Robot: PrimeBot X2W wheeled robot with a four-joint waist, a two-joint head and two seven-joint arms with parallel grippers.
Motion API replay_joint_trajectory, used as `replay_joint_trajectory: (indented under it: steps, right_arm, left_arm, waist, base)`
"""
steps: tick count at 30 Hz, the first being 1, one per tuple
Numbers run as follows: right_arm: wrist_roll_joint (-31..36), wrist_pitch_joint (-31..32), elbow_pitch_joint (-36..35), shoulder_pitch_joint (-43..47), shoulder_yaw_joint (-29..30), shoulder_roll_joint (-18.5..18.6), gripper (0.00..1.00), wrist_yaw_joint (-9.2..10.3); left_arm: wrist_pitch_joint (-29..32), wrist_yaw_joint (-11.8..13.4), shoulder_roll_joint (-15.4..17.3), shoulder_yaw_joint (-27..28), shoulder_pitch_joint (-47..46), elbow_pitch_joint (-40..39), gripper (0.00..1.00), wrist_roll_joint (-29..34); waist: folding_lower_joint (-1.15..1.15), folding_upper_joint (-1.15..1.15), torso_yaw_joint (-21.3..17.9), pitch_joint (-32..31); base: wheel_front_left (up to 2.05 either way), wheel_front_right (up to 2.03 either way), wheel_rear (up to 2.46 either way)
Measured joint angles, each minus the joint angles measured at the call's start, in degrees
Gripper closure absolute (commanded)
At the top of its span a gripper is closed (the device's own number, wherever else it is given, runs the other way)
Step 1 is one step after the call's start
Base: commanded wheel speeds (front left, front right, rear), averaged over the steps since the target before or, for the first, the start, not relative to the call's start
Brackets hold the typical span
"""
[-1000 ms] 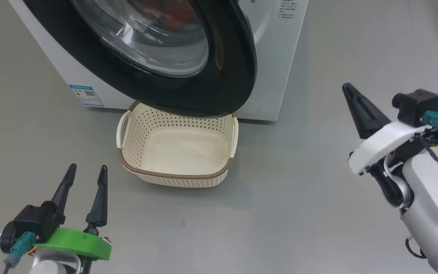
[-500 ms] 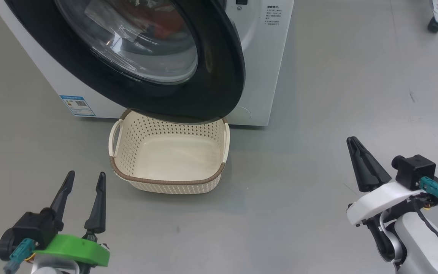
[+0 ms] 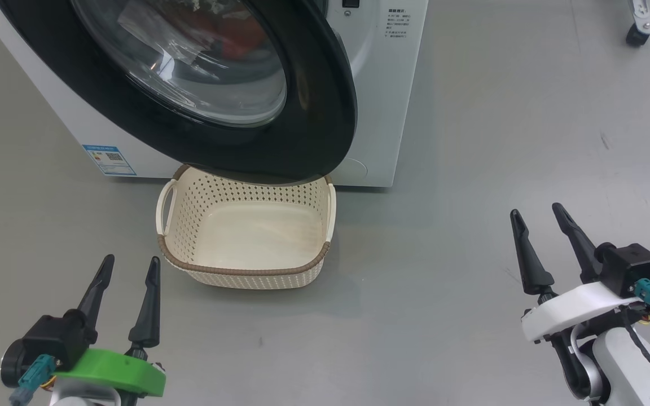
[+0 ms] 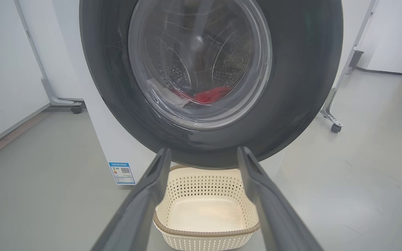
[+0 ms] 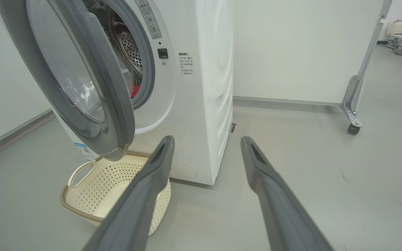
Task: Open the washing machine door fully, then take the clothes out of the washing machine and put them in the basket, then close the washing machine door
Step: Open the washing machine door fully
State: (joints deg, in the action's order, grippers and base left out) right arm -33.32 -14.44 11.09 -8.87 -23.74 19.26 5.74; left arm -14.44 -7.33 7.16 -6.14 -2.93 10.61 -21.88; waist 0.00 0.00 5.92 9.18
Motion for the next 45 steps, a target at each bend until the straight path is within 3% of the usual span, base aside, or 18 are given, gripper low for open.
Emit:
replay_joint_trajectory:
  steps: [18, 45]
  right_arm:
    - [3.33, 0.0, -5.12, 4.03, 3.8, -1.64, 0.0, 0.47]
    - [5.87, 0.0, -7.47, 7.36, 5.64, -2.61, 0.0, 0.57]
  left_arm:
    - [0.0, -0.01, -0.26, -0.09, 0.06, 0.0, 0.0, 0.29]
    - [0.0, -0.01, -0.42, -0.38, 0.09, -0.01, 0.0, 0.29]
  waist:
    - [0.0, 0.0, 0.33, -0.27]
    - [0.0, 0.0, 0.65, -0.04]
  base:
    - [0.0, 0.0, 0.0]
    - [0.0, 0.0, 0.0]
